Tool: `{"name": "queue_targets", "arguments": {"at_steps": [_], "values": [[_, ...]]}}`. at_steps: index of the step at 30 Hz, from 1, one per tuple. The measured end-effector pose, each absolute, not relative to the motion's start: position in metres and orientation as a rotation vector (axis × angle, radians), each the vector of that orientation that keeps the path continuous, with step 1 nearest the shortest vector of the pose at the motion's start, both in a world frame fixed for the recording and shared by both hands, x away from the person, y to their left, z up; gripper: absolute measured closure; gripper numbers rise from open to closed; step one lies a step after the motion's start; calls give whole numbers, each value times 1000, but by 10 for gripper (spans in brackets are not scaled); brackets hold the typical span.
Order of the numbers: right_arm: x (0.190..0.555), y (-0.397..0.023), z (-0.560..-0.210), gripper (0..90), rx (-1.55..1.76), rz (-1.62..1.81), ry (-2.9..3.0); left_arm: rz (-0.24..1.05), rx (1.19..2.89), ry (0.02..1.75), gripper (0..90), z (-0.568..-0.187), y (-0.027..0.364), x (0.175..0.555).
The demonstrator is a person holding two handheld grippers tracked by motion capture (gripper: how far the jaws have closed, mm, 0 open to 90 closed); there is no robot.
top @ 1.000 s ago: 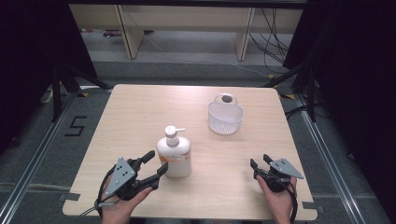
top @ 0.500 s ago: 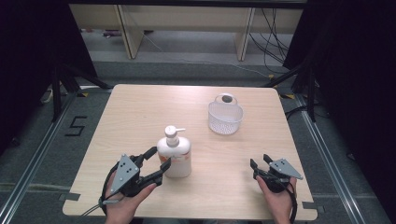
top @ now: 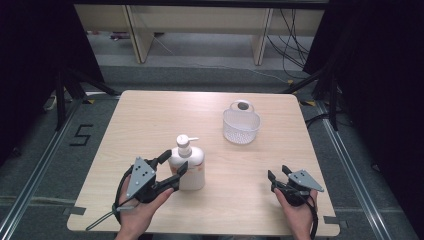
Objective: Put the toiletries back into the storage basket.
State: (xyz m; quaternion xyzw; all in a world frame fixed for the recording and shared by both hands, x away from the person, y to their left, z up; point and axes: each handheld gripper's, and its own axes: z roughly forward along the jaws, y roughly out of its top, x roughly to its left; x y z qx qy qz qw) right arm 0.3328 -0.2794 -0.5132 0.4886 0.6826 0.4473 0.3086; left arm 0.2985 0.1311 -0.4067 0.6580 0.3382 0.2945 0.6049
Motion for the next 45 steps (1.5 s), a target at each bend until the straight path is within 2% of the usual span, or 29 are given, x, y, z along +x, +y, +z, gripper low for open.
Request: {"name": "queue_targets", "arguments": {"at_steps": [21, 45], "values": [[333, -280, -513, 412, 1268, 1175, 1800, 717, 1499, 831, 365, -389, 119, 318], [333, -278, -513, 404, 1289, 1184, 1799, 725, 1488, 837, 378, -378, 110, 322]]}}
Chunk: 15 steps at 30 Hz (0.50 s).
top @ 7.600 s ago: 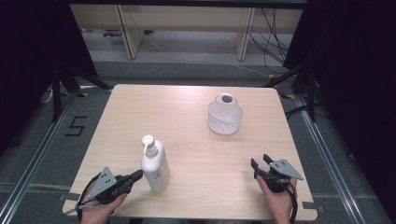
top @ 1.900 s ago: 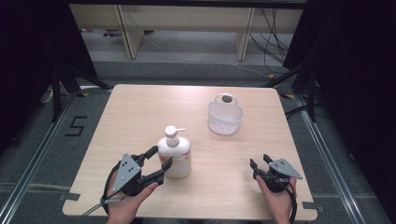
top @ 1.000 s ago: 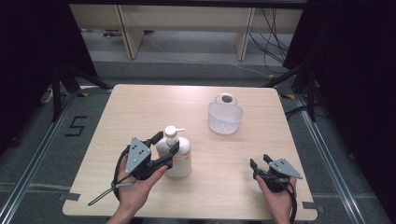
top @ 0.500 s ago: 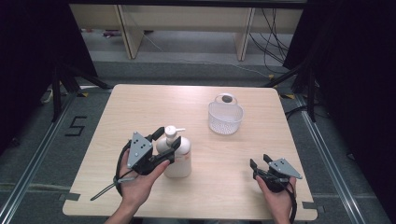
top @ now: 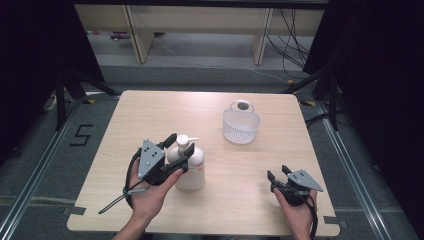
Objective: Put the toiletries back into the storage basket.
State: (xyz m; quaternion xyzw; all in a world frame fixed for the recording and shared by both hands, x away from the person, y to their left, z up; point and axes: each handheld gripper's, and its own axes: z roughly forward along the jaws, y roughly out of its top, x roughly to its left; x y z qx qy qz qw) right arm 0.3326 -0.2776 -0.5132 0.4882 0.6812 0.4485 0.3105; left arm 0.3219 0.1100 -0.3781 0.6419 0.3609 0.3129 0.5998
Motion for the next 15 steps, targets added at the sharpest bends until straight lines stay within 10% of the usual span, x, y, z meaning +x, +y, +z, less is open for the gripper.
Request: {"name": "queue_targets", "arguments": {"at_steps": [15], "values": [[333, -280, -513, 401, 1256, 1166, 1805, 748, 1510, 830, 445, -378, 106, 326]]}}
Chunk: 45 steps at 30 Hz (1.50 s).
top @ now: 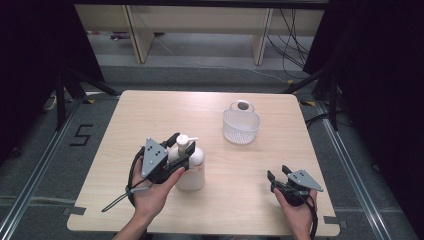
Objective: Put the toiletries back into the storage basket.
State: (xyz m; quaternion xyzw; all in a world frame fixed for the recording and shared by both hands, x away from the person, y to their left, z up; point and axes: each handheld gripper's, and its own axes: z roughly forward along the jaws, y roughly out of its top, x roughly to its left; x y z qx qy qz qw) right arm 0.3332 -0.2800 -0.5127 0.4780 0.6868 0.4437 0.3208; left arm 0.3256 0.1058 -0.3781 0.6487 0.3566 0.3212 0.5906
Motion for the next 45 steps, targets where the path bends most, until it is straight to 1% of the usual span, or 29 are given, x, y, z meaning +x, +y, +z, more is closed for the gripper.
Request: {"name": "queue_targets", "arguments": {"at_steps": [12, 14, 17, 26, 45], "values": [[333, -280, -512, 400, 1263, 1164, 1807, 758, 1506, 833, 494, -377, 105, 326], [331, -277, -512, 401, 1304, 1177, 1810, 756, 1508, 834, 504, -377, 104, 327], [333, -280, -512, 400, 1262, 1162, 1812, 756, 1507, 839, 516, -377, 104, 327], [332, -278, -512, 400, 1303, 1176, 1813, 760, 1510, 841, 579, -377, 104, 327], [333, -280, -513, 400, 1270, 1167, 1803, 729, 1509, 840, 589, -376, 105, 331]]}}
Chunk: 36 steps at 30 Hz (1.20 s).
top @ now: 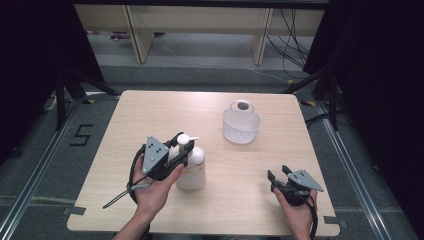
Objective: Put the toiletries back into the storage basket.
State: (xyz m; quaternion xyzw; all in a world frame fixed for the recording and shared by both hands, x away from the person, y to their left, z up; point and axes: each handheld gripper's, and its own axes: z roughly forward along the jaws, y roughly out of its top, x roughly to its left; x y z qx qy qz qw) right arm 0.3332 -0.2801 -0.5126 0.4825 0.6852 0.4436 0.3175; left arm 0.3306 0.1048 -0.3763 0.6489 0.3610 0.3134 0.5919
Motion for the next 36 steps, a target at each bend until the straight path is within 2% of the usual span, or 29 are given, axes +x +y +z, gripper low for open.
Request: {"name": "queue_targets", "arguments": {"at_steps": [36], "values": [[333, -280, -513, 400, 1260, 1180, 1796, 719, 1456, 771, 590, -346, 103, 346]]}}
